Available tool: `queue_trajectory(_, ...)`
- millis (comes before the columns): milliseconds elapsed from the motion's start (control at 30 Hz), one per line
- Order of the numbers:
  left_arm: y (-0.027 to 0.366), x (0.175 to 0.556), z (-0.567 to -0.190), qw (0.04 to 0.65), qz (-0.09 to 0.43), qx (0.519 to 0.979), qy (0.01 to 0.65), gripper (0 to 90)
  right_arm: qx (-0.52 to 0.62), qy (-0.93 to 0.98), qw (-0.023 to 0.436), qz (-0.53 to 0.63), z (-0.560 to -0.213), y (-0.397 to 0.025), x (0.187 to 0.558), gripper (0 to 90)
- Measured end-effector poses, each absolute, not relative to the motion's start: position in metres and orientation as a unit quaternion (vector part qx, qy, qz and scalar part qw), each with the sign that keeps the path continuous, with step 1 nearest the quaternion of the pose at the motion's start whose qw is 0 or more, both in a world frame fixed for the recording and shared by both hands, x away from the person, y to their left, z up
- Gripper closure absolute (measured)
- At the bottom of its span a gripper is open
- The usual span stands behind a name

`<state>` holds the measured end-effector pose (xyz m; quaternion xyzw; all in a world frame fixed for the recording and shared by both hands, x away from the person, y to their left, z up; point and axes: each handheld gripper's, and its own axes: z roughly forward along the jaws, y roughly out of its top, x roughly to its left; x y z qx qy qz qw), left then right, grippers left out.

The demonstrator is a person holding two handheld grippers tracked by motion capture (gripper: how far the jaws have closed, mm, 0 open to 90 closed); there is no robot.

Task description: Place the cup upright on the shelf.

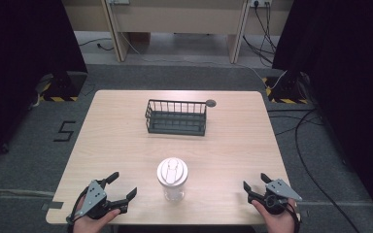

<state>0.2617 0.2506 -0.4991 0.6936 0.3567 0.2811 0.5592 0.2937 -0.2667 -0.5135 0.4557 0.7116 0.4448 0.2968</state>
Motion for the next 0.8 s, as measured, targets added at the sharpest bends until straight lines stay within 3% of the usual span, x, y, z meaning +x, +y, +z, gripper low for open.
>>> queue_trajectory(800,0.199,0.258,-0.494,0.563,0.247,0.734,0.288,14.6,0.455,0.711,0.297,0.445,-0.513,-0.267,0.297,21.1)
